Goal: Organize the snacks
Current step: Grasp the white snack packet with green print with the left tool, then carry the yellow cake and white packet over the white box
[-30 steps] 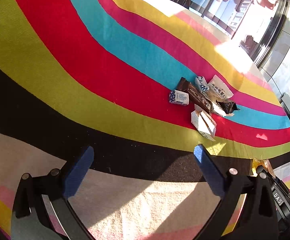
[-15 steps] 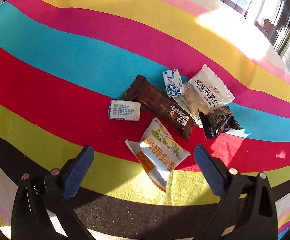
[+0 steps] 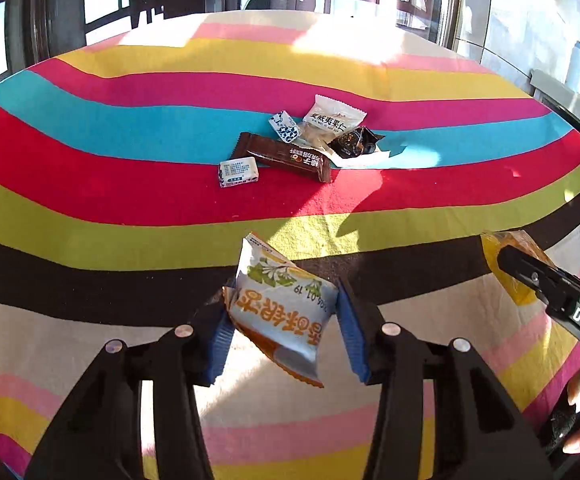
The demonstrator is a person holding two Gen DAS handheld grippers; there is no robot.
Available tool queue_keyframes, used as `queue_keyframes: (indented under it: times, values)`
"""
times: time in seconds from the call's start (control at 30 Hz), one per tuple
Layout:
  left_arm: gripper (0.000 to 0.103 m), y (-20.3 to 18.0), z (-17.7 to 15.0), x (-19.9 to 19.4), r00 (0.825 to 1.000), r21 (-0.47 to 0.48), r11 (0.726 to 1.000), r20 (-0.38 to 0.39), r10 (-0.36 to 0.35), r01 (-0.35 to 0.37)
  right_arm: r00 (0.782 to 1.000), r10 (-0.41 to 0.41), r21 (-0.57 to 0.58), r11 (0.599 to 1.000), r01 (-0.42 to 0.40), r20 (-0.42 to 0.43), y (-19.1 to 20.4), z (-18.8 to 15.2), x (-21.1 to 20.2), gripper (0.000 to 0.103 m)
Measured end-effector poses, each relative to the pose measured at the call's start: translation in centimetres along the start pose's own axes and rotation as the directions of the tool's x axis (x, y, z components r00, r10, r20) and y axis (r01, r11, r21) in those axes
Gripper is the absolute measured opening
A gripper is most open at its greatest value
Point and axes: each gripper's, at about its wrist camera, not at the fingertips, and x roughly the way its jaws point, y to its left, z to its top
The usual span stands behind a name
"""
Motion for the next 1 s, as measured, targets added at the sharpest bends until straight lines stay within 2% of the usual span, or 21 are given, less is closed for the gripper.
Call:
queue_keyframes:
  times: [0.1,0.17,0.37,0.57,0.8,1.0]
  values:
    - [0.047,1.9,-2.4,-3.0,0.999,-0.057,0.997,0.007,-0.047,0.047,1.000,-0.029,-0.028,0.999,0.029,-0.004,0.6,0.0,0.1,0.048]
    - [0.047,2.4,-3.8,-4.3,0.999,-0.049,0.998,0.008,-0.040,0.041,0.998,-0.067,-0.101,0.993,0.067,0.003,2.1,-0.5,-0.4,0.048]
    - [0.047,4.8,-6.6,-7.7,0.999,-0.065,0.997,0.020,-0.039,0.040,0.996,-0.085,-0.252,0.964,0.086,0.017,7.0,-4.5,-3.9,0.047]
    - [0.048,5.4,-9.3,-10.5,0.997,-0.076,0.994,0.038,-0.071,0.074,0.994,-0.099,-0.356,0.928,0.106,0.036,10.1,-7.9,-7.7,0.047]
    - [0.048,4.4,-11.2,-12.6,0.991,-0.057,0.991,0.056,-0.121,0.124,0.989,-0.131,-0.389,0.910,0.146,0.064,10.9,-9.8,-10.8,0.047]
    - [0.048,2.2,-11.8,-15.1,0.983,0.003,0.986,0.083,-0.167,0.167,0.988,-0.141,-0.372,0.916,0.153,0.060,10.1,-10.6,-12.8,0.047]
